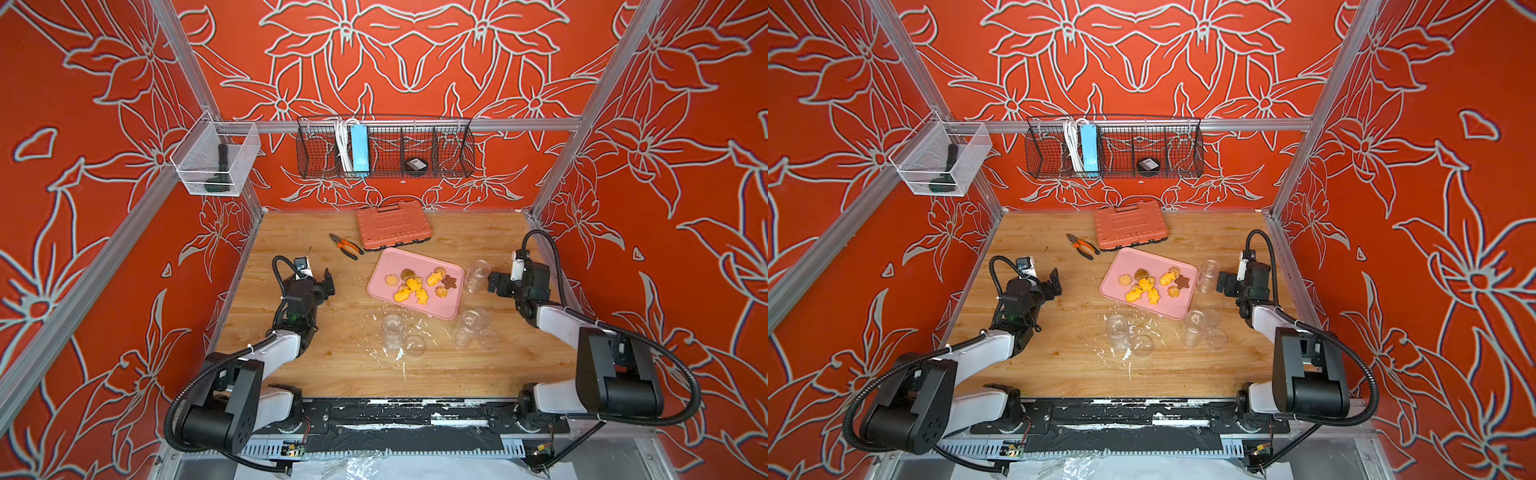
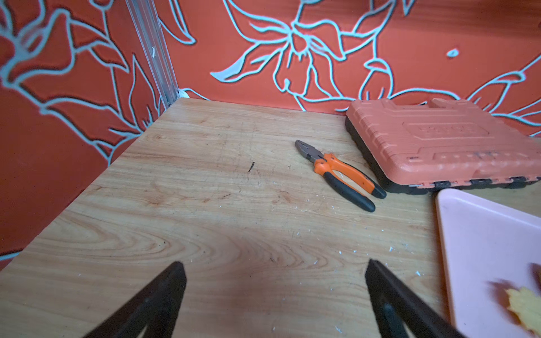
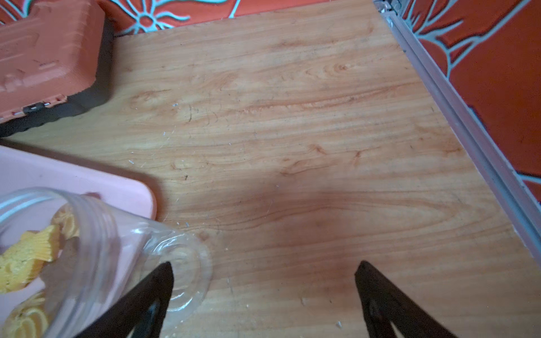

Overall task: Pour the cookies out of the jar
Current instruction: Reset both arms

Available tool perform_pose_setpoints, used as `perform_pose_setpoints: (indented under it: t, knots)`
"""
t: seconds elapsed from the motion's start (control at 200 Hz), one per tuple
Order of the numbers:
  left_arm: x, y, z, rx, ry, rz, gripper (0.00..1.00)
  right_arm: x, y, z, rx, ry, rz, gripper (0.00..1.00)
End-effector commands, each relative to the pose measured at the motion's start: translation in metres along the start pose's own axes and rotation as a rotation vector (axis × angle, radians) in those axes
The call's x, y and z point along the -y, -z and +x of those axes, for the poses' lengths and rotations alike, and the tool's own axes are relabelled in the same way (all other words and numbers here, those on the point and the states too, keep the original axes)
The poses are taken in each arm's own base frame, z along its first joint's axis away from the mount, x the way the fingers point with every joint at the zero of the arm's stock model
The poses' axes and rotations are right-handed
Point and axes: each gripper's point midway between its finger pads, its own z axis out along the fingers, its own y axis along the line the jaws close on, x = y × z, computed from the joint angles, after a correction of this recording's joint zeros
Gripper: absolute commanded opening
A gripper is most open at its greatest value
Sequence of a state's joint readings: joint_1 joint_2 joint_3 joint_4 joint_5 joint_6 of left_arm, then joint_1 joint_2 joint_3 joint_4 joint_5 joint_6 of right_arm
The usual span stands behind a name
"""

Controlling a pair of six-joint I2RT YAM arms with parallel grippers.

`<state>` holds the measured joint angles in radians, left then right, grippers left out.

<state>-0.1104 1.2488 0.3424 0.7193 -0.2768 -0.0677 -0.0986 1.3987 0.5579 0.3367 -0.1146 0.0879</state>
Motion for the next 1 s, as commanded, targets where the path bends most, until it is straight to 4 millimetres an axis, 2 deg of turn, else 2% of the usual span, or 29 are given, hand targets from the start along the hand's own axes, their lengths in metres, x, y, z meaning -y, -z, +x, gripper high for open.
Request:
perform_pose_setpoints:
  t: [0.0, 0.06, 0.185, 0.385, 0.57, 0.711, 0.996]
  knots:
    - [0.006, -0.004, -0.014, 0.034, 0.007, 0.040, 0.95, -0.005, -0.003, -0.008, 0.048, 0.031, -0.030, 0.99]
    - [0.009, -0.006, -0.006, -0.003, -0.032, 0.057, 0.94, -0.006, -0.004, -0.007, 0.048, 0.031, -0.033, 0.99]
    - [0.002, -0.007, 0.015, -0.042, -0.057, 0.027, 0.94, -0.007, -0.006, -0.006, 0.038, 0.038, -0.041, 0.99]
    - [0.007, 0.003, 0.016, 0.046, -0.071, 0.077, 0.94, -0.009, -0.004, -0.005, 0.048, 0.043, -0.055, 0.99]
    - [0.014, 0.007, 0.028, 0.055, -0.093, 0.130, 0.93, -0.017, -0.001, -0.003, 0.076, 0.068, -0.092, 0.99]
    - [0.014, 0.011, 0.028, 0.071, -0.090, 0.138, 0.93, -0.020, 0.006, -0.003, 0.119, 0.081, -0.106, 0.99]
    - [0.013, 0.009, 0.028, 0.065, -0.086, 0.137, 0.98, -0.015, 0.011, -0.003, 0.150, 0.073, -0.083, 0.99]
